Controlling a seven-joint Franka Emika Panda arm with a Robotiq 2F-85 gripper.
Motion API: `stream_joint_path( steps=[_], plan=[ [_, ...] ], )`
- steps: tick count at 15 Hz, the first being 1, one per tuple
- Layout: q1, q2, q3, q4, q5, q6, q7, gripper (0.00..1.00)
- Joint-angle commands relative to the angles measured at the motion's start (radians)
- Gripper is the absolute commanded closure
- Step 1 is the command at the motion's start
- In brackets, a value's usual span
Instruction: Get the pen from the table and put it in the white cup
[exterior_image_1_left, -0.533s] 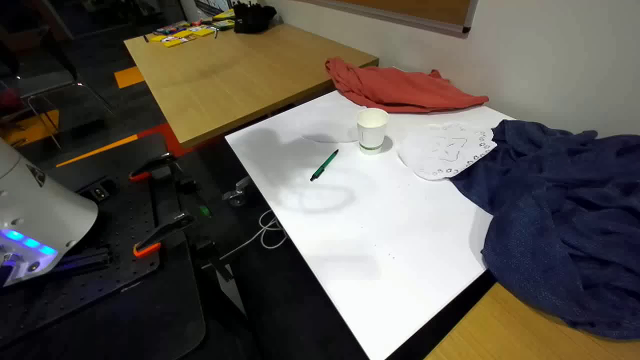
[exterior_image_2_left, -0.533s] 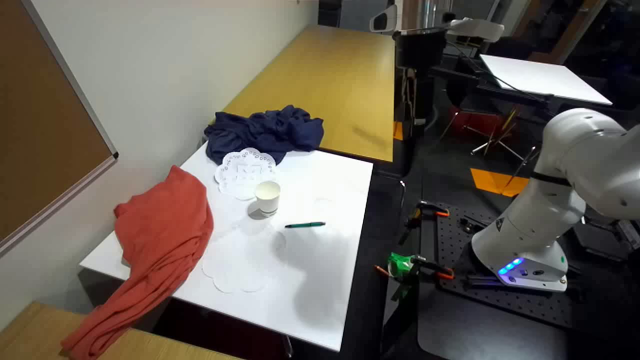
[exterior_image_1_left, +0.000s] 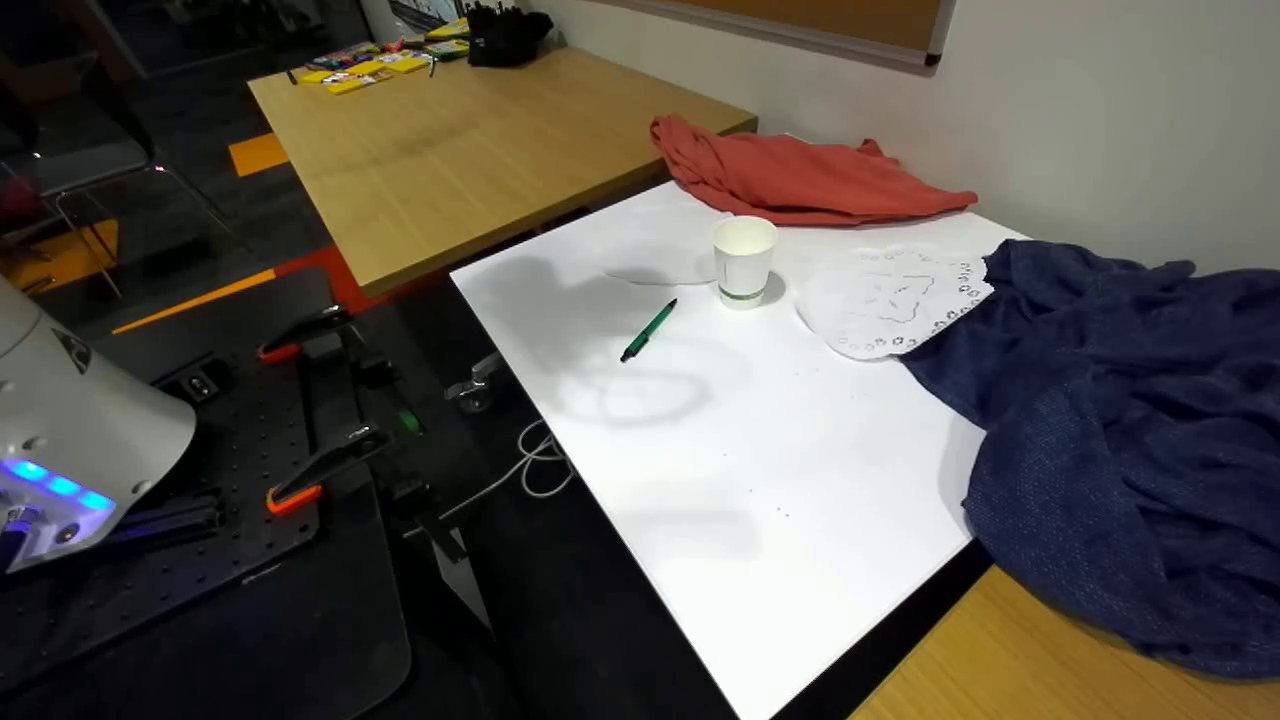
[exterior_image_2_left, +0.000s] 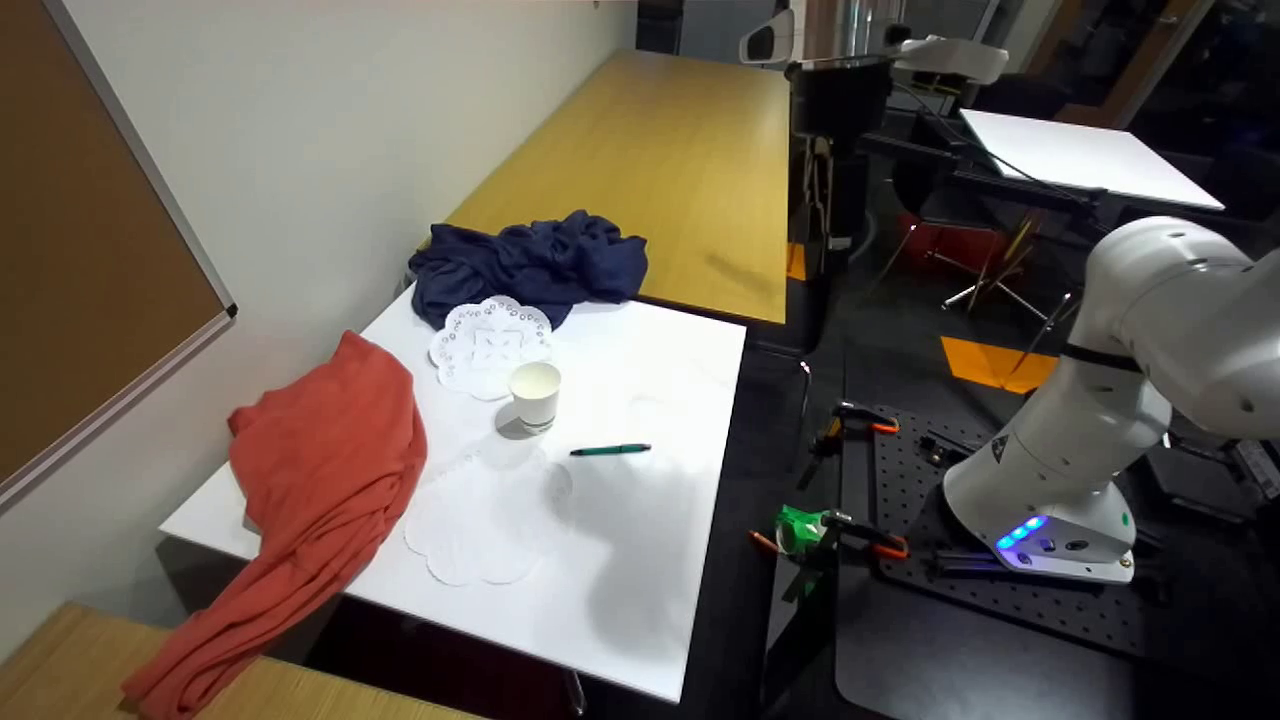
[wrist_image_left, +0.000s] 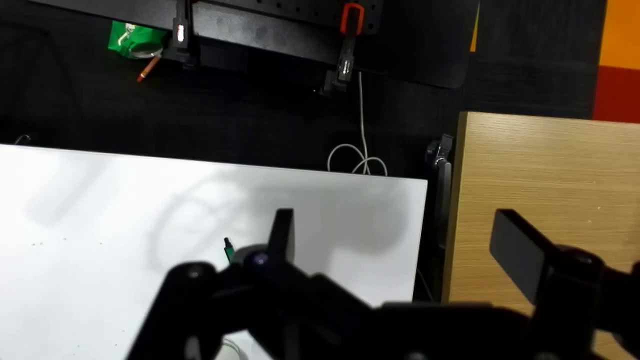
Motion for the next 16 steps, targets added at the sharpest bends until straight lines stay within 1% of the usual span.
stream_joint_path(
  steps=[1,4,10,12,16],
  plan=[
    [-0.021,0.007,0.022,-0.004,0.001,0.039,0.01,0.0],
    [-0.03,0.007,0.046,-0.042,-0.015,0.191,0.045,0.0],
    [-0.032,0.052,0.065,-0.141,-0.027,0.432,0.06,0.0],
    [-0.032,0.084,0.067,-0.173,-0.029,0.524,0.068,0.0],
    [-0.029,0.191,0.069,-0.22,-0.034,0.716,0.082,0.0]
  ],
)
